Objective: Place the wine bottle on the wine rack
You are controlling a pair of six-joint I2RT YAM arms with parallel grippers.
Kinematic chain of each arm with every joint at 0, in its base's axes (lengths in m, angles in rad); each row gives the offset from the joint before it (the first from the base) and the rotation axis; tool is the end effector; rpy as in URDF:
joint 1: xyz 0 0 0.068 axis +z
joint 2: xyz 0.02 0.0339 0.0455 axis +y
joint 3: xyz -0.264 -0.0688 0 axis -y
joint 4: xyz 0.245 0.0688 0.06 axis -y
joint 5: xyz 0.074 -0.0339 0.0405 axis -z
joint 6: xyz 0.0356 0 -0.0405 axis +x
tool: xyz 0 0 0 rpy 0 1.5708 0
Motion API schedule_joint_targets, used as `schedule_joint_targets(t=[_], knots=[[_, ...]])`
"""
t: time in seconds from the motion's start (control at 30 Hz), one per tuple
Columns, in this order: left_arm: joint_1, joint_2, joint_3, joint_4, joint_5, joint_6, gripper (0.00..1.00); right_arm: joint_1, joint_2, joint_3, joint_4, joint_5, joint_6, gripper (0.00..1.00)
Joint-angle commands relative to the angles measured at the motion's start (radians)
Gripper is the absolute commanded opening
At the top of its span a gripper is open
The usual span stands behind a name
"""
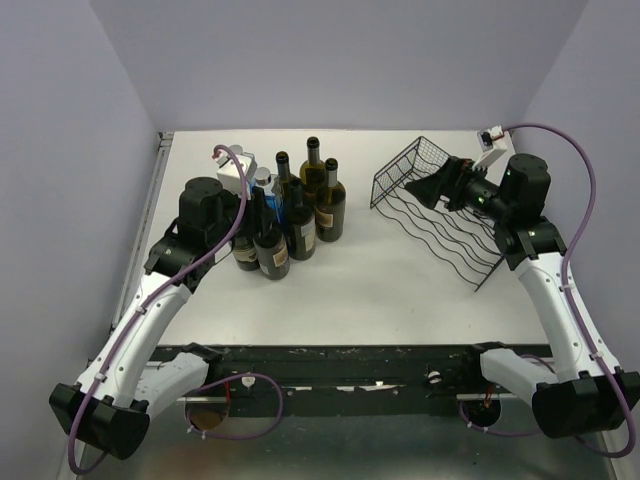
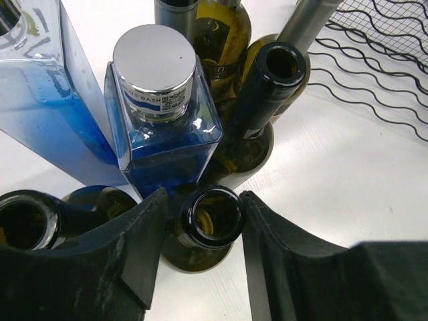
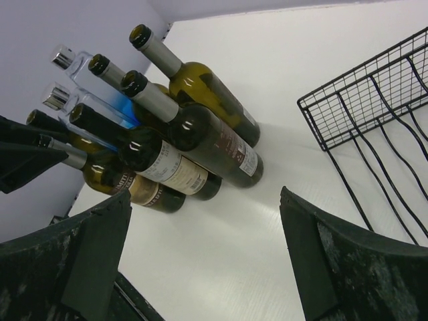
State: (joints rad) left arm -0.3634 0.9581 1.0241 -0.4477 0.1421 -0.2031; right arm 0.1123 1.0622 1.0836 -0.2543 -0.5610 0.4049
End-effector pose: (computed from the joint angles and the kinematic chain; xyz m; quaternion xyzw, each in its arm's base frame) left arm 0.1946 -0.0794 0.3648 0.1058 0.8205 -0.2126 0.5200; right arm 0.2328 0.0453 0.3853 -0.0600 0.7708 0.3623 0.5206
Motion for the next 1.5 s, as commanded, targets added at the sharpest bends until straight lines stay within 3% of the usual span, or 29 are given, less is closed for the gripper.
schedule_joint_targets(t=[0.0, 0.03, 0.1, 0.33, 0.73, 0.97, 1.13, 1.47], knots=[[-0.014, 0.022, -0.012, 0.078, -0.059, -0.019, 0.52, 0.006, -0.025, -0.022, 0.021, 0.039, 0.014, 0.98], [-0.019, 0.031, -0.012, 0.079, -0.067, -0.021, 0.5, 0.006, -0.028, -0.024, 0.018, 0.032, 0.009, 0.98], [-0.031, 0.04, -0.003, 0.066, -0.075, -0.016, 0.35, 0.006, -0.036, -0.019, 0.012, 0.015, -0.009, 0.99], [-0.049, 0.011, 0.022, 0.004, -0.088, 0.013, 0.0, 0.006, -0.048, -0.008, -0.03, -0.046, -0.057, 1.0], [-0.097, -0.059, 0.243, -0.137, 0.132, 0.059, 0.0, 0.027, -0.079, -0.039, -0.008, -0.24, -0.094, 1.0], [-0.109, -0.007, 0.496, -0.207, 0.287, -0.008, 0.0, 0.304, -0.093, -0.024, 0.075, -0.133, -0.087, 1.0], [-0.118, 0.06, 0.655, -0.284, 0.359, -0.035, 0.0, 0.509, -0.09, -0.05, 0.223, -0.054, -0.12, 1.0], [-0.155, 0.177, 0.856, -0.371, 0.419, -0.084, 0.0, 0.716, 0.03, -0.079, 0.36, 0.073, -0.267, 1.0]])
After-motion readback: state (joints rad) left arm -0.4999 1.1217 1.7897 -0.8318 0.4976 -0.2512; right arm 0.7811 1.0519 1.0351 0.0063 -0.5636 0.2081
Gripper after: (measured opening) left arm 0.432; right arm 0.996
